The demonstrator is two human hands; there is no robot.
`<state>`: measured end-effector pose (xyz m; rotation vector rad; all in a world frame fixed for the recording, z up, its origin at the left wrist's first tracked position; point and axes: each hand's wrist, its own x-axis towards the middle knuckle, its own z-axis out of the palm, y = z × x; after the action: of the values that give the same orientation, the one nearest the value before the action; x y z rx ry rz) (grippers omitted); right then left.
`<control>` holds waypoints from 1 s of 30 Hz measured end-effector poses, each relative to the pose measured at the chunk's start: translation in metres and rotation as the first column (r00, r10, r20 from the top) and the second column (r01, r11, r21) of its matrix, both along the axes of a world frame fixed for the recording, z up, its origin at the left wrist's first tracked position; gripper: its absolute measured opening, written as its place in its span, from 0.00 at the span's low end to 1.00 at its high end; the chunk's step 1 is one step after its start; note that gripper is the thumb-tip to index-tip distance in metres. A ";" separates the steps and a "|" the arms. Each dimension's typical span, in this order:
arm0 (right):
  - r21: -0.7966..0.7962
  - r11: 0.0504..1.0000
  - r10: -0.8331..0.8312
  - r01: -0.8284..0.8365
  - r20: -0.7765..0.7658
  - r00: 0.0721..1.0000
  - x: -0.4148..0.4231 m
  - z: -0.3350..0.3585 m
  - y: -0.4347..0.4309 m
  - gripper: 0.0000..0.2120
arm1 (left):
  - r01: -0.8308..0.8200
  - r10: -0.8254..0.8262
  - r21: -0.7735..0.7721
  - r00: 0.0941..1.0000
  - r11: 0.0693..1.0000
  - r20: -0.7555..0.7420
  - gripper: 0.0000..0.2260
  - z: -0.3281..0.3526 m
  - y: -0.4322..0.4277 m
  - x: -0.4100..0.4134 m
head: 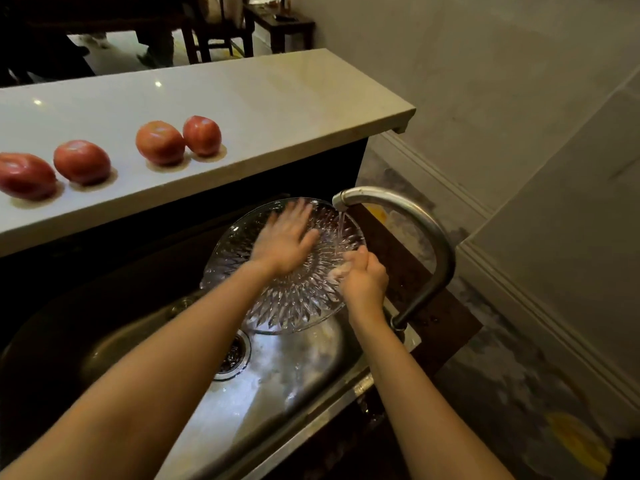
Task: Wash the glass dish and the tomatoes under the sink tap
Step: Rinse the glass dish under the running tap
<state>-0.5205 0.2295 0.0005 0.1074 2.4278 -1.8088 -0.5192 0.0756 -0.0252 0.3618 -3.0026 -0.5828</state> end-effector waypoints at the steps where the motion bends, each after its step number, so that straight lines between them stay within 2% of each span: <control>1: -0.011 1.000 -0.029 0.029 0.012 1.000 -0.004 0.001 0.002 0.19 | -0.039 0.039 -0.004 0.999 0.999 0.030 0.26 -0.003 -0.010 0.011; 4: 0.048 0.998 -0.032 0.032 0.003 0.999 -0.015 0.004 0.004 0.20 | -0.083 0.086 -0.035 0.992 0.996 0.091 0.27 -0.019 -0.015 0.062; 7: 0.097 0.995 0.006 -0.006 -0.002 1.000 -0.013 0.002 -0.002 0.19 | 0.100 -0.101 0.065 0.995 0.993 0.013 0.25 -0.021 0.030 0.085; 9: 0.077 0.997 0.021 -0.023 0.026 0.999 -0.006 -0.001 -0.008 0.17 | 0.210 -0.209 0.045 0.978 0.977 -0.029 0.25 -0.011 0.055 0.063; 11: 0.044 0.999 0.021 -0.023 0.039 0.999 0.003 -0.005 -0.011 0.17 | 0.149 -0.149 -0.001 0.988 0.989 -0.042 0.25 0.001 0.057 0.029; 14: -0.006 1.000 0.025 -0.024 0.038 0.999 0.008 -0.010 -0.007 0.19 | 0.022 -0.022 -0.016 1.000 1.000 0.014 0.25 0.003 0.028 -0.006; 19: -0.007 0.999 -0.036 0.036 0.064 0.997 -0.008 -0.011 0.005 0.19 | -0.094 0.092 0.017 0.989 0.995 0.115 0.28 -0.017 -0.019 0.031; 21: 0.026 0.999 -0.048 0.047 0.047 0.998 -0.015 -0.012 0.003 0.19 | -0.060 0.058 0.014 0.990 0.998 0.130 0.28 -0.027 -0.006 0.066; 23: 0.073 0.997 -0.036 0.033 0.032 0.999 -0.017 -0.012 0.000 0.19 | 0.043 -0.048 0.061 0.997 0.997 0.069 0.27 -0.028 0.027 0.086; 26: 0.101 0.995 0.005 -0.012 0.063 0.998 -0.011 -0.012 -0.007 0.20 | 0.223 -0.224 0.042 0.975 0.974 0.006 0.26 -0.012 0.062 0.060; 30: -0.064 0.997 0.053 -0.047 0.102 0.993 0.002 -0.012 -0.007 0.18 | 0.074 -0.072 -0.044 0.997 0.996 0.027 0.25 0.003 0.034 -0.002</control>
<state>-0.5187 0.2221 -0.0111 0.1308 2.2819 -1.8071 -0.5207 0.1093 -0.0218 0.2595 -3.0588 -0.5184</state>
